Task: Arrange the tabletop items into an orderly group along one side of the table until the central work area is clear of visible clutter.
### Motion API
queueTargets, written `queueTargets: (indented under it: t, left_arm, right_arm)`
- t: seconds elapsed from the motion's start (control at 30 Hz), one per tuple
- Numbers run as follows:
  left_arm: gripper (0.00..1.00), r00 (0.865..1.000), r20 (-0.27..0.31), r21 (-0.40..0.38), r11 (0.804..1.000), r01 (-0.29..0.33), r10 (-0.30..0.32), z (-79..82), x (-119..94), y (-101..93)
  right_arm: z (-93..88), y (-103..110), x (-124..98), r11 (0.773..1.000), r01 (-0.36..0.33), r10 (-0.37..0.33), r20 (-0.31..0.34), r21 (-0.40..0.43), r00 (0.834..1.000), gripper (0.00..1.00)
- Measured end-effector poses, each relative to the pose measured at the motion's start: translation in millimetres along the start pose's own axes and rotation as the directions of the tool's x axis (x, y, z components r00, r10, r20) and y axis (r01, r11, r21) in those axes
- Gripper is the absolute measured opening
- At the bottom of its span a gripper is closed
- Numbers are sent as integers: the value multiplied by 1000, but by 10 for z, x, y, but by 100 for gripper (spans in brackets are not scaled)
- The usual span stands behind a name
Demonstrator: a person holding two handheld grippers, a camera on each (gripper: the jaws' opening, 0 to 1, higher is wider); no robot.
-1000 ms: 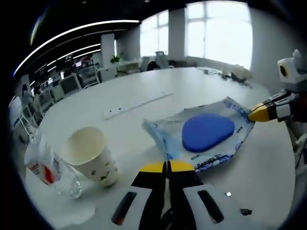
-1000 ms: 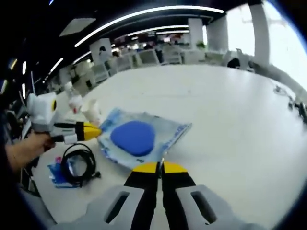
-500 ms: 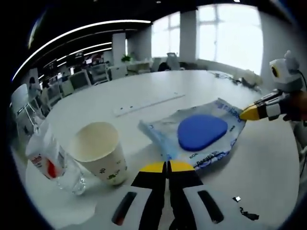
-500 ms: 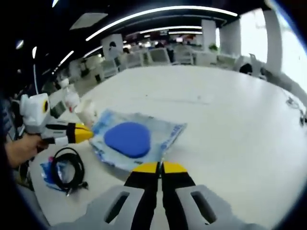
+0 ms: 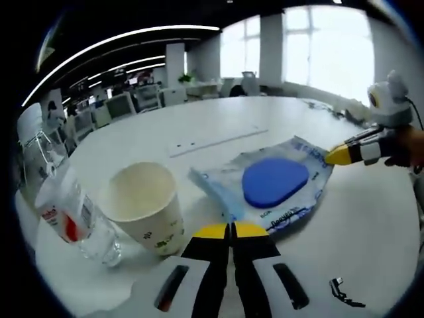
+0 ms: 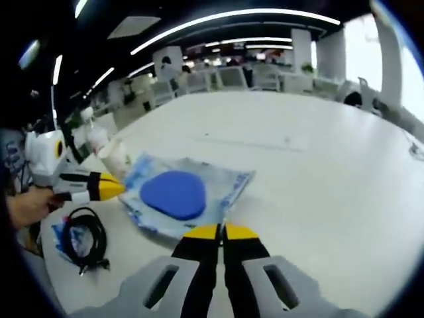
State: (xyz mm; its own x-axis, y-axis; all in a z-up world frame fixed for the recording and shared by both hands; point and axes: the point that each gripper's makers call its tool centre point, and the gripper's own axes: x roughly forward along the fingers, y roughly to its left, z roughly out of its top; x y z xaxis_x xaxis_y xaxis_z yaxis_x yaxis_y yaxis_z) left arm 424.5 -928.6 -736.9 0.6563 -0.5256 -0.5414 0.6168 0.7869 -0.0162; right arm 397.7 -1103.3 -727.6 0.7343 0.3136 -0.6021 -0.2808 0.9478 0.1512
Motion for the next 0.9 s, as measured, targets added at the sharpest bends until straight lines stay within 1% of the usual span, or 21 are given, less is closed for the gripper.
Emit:
queueTargets:
  t: [0.13, 0.2, 0.3, 0.47, 0.6, 0.63, 0.7, 0.77, 0.9]
  left_arm:
    - [0, 1000, -2, 19, 1000, -10, 10, -20, 16, 17]
    - [0, 1000, 1, 36, 999, -28, 28, -22, 25, 44]
    - [0, 999, -5, 46, 997, -54, 54, -26, 60, 84]
    - [0, 998, -19, 58, 996, -65, 66, -95, 111, 88]
    - [1, 997, -8, 60, 995, -80, 81, -81, 114, 107]
    - [1, 996, -3, 83, 993, -85, 85, -72, 124, 115]
    - [1, 997, -9, 80, 993, -81, 82, -87, 132, 114]
    - [1, 996, -8, 71, 994, -84, 85, -91, 130, 121]
    - [1, 996, -9, 80, 993, -92, 93, -101, 130, 121]
  right_arm:
    - [-15, -2, 59, 1000, -6, 6, -4, 9, 1000, 0]
    - [-18, 1, 91, 1000, -13, 13, -4, 13, 1000, 0]
    - [-27, 8, 129, 998, -31, 32, 0, 52, 1000, 0]
    - [-73, -13, 170, 994, -37, 38, -4, 103, 999, 0]
    - [-118, -18, 203, 995, -34, 35, -8, 89, 999, 0]
    - [-115, -25, 212, 995, -35, 35, -3, 89, 999, 0]
    - [-124, -38, 232, 994, -38, 38, -2, 99, 999, 0]
    - [-111, -32, 235, 995, -45, 44, 7, 89, 999, 0]
    - [-133, -44, 239, 996, -38, 38, 3, 82, 999, 0]
